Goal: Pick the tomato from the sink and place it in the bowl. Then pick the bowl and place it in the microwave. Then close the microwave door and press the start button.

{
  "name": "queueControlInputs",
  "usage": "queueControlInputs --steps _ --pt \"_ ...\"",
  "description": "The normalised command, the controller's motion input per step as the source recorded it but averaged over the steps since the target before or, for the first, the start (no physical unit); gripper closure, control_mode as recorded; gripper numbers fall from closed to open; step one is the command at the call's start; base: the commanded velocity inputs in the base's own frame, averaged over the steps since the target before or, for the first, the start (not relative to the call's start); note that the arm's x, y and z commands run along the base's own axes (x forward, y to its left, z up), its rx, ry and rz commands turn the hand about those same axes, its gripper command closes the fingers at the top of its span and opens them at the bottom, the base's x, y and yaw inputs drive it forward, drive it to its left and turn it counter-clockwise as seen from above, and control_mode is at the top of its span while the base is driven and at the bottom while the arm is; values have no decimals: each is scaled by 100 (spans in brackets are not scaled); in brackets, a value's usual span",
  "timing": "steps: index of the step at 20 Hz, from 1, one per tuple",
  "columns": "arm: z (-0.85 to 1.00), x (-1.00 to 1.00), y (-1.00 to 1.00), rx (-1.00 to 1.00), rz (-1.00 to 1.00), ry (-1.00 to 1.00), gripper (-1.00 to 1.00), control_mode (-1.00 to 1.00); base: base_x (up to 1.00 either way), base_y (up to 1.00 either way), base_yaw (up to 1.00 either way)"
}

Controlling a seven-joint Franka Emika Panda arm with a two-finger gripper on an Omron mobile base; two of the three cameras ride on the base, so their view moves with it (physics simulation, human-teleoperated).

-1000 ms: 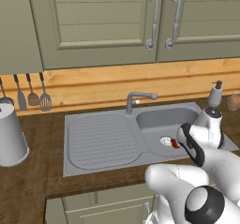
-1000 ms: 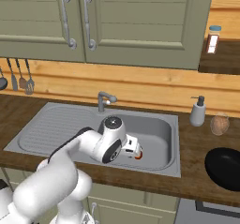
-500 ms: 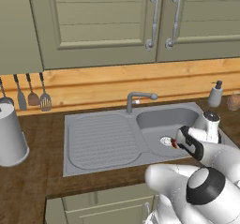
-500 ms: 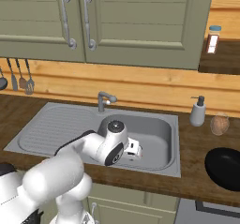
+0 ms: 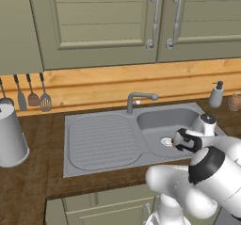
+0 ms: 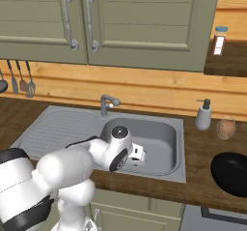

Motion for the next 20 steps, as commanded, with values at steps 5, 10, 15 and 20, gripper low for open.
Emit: queueControlInputs --steps 5,10,15,20 --pt "-2 11 -1 0 0 0 -100 -100 0 0 0" --pt "-3 3 -7 0 0 0 -100 -100 0 0 0" --pt "-8 9 -11 2 0 0 -100 -100 0 0 0" --pt "-10 21 -11 1 0 0 -100 -100 0 0 0"
